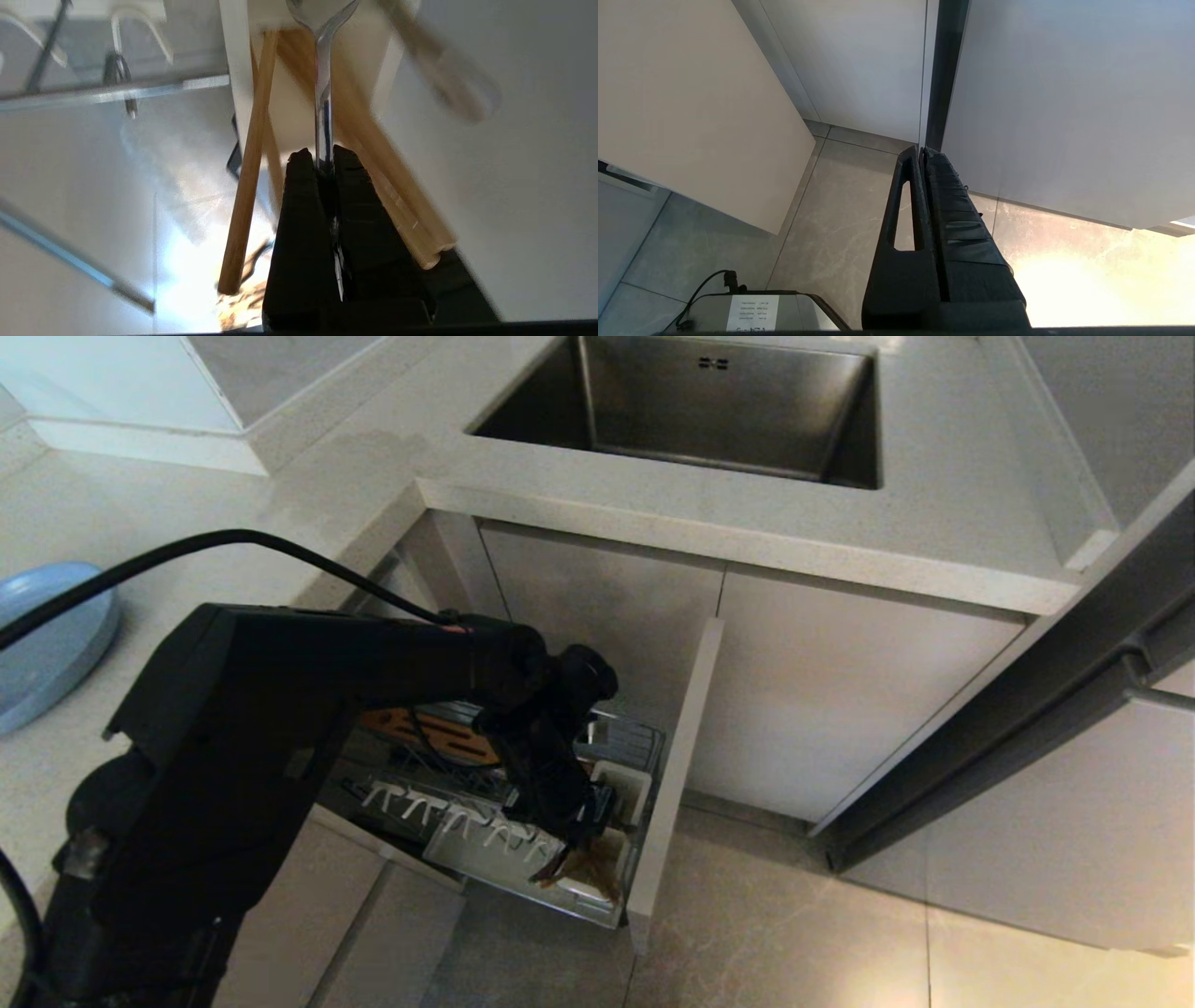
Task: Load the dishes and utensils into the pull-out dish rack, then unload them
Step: Pick up the fork and place it in the cupboard
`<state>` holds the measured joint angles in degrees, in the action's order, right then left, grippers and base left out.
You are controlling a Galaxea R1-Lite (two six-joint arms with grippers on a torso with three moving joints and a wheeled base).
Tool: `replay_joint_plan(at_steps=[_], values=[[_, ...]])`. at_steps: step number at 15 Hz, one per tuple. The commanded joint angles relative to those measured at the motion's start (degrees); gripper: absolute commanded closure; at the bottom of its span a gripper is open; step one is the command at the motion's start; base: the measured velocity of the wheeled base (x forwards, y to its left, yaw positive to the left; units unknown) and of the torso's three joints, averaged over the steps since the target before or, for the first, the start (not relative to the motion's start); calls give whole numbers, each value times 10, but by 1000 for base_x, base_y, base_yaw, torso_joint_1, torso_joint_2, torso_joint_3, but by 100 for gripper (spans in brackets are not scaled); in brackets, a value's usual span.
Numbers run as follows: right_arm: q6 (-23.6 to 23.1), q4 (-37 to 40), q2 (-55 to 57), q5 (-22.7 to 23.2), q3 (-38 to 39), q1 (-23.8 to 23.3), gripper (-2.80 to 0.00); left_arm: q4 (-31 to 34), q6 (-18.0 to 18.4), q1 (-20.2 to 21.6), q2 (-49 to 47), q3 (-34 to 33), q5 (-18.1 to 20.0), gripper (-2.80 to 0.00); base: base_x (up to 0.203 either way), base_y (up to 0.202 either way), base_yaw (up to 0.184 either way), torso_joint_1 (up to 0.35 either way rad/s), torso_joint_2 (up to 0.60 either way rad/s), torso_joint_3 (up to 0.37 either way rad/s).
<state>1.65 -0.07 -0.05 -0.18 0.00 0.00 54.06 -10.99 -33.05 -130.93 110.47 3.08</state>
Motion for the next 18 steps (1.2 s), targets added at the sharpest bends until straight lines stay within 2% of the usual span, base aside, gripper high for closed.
replay_joint_plan(at_steps=[1, 5, 9, 11, 18], values=[[0, 0, 0, 0, 0, 0, 0, -20, -10, -1, 1, 0, -5, 0, 0, 0, 0, 0, 0, 0], [0, 0, 0, 0, 0, 0, 0, -65, -58, -11, -8, 0, -15, 0, 0, 0, 0, 0, 0, 0], [0, 0, 0, 0, 0, 0, 0, -105, -100, -18, -17, 0, -59, 0, 0, 0, 0, 0, 0, 0], [0, 0, 0, 0, 0, 0, 0, -116, -117, -18, -19, 0, -64, 0, 0, 0, 0, 0, 0, 0], [0, 0, 0, 0, 0, 0, 0, -129, -130, -18, -27, 0, -74, 0, 0, 0, 0, 0, 0, 0]])
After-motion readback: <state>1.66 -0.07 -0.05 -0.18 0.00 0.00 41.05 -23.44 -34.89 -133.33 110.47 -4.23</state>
